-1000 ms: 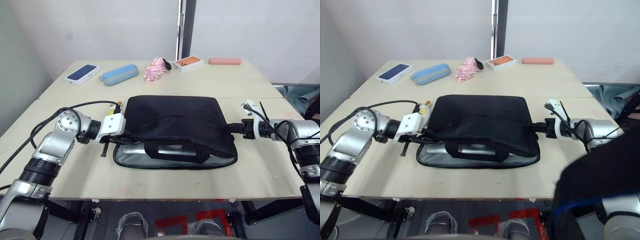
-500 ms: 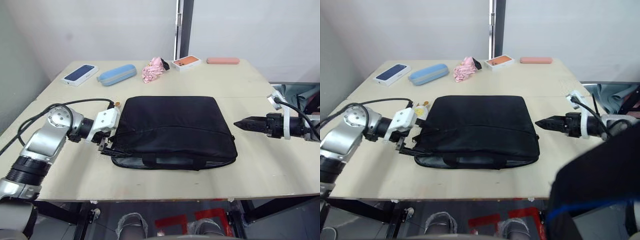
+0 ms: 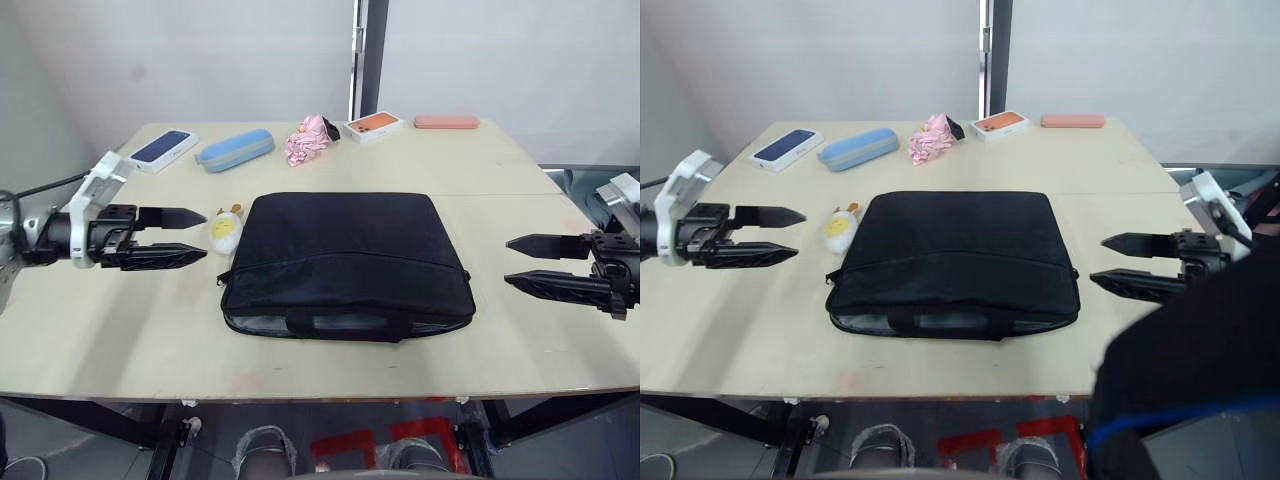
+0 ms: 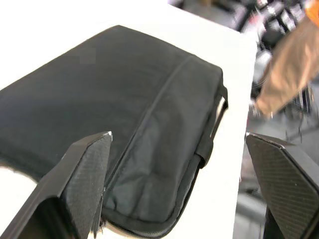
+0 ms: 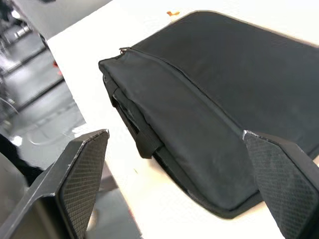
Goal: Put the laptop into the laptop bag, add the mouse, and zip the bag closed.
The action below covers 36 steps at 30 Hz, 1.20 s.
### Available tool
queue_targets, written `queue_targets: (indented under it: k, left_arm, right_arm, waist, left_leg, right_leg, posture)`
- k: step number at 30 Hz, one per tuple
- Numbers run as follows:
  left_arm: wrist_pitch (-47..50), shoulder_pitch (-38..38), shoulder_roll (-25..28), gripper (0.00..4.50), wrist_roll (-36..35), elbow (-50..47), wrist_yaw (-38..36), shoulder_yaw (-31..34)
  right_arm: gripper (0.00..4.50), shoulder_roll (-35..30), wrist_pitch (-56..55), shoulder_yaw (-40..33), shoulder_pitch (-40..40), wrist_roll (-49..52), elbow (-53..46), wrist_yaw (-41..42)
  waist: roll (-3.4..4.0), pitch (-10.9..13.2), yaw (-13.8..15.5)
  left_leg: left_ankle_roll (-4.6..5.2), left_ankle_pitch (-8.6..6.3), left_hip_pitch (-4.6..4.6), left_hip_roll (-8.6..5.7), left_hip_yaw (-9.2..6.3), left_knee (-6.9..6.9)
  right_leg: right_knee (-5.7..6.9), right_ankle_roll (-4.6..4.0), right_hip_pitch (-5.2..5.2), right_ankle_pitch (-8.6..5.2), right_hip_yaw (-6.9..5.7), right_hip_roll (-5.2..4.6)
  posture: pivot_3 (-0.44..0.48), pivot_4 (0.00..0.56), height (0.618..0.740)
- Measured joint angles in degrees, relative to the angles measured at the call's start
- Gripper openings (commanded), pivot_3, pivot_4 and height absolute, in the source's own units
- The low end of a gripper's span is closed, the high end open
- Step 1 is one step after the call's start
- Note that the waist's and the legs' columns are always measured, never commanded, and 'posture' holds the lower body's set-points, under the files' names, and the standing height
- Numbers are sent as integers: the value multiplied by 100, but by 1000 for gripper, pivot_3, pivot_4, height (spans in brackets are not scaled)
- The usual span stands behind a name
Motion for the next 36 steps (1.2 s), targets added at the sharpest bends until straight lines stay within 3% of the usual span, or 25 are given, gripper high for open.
queue_targets:
  k: [5, 8, 10, 14, 19, 23, 30, 36]
  left_arm:
    - [-30, 1523, -4, 4479, -63, -444, -163, 651]
    - [-40, 1789, -77, 4500, -207, -779, -133, 982]
    - [-19, 2095, -263, 4500, -395, -1165, -51, 1251]
    - [-29, 2564, -489, 4500, -520, -1839, -4, 1185]
    - [-31, 2318, -491, 4500, -940, -2569, 97, 1011]
    - [56, 1833, -456, 4500, -1418, -2931, 279, 779]
    - [60, 1482, -393, 4500, -1530, -3029, 471, 351]
    - [-102, 1556, -393, 4500, -1520, -3032, 395, 272]
  right_arm:
    - [4500, 122, -401, -26, 530, -90, -209, 53]
    - [3735, 108, -483, -43, 633, -26, -225, 85]
    - [2930, 100, -465, -37, 923, 48, -246, 219]
    - [1624, 25, -509, 304, 1096, 5, -301, 268]
    - [17, -21, -672, 1095, 1040, -220, -327, 144]
    - [17, 110, -904, 1789, 708, -475, -337, -199]
    - [17, 532, -1618, 3275, 327, -1714, -106, -966]
    - [17, 884, -1980, 3834, 127, -2301, 34, -1373]
  waist:
    - [-7, 2, -37]
    - [-8, 1, 16]
    - [-8, 1, 30]
    - [-10, 1, 4]
    - [-9, 0, -7]
    - [-11, -2, -12]
    - [-10, -3, -45]
    - [-10, -3, -64]
  left_leg:
    - [1, -3, -9, 1, 3, -26]
    - [1, -3, -8, 0, -3, -28]
    - [1, -4, -8, -4, 0, -32]
    - [1, -4, -3, 1, -3, -32]
    - [2, -3, 2, -2, -2, -30]
    - [2, -3, -1, -1, -1, -24]
    - [2, -2, -4, -2, 1, -24]
    - [2, -2, -1, -1, 0, -20]
  right_leg:
    - [-38, 3, -1, -2, -10, 1]
    - [-43, 2, 6, -2, -15, -1]
    - [-50, 3, 7, -1, -15, -4]
    - [-47, 4, 10, -2, -15, 0]
    - [-36, 6, 9, -2, -11, 0]
    - [-32, 7, 7, -2, -9, 1]
    - [-31, 7, 5, -2, -8, 2]
    - [-25, 7, 6, -2, -6, 2]
  posture:
    - [0, 150, 740]
    - [0, 150, 740]
    - [0, 150, 740]
    - [0, 150, 740]
    - [0, 150, 740]
    - [0, 150, 740]
    - [0, 150, 740]
    - [0, 150, 740]
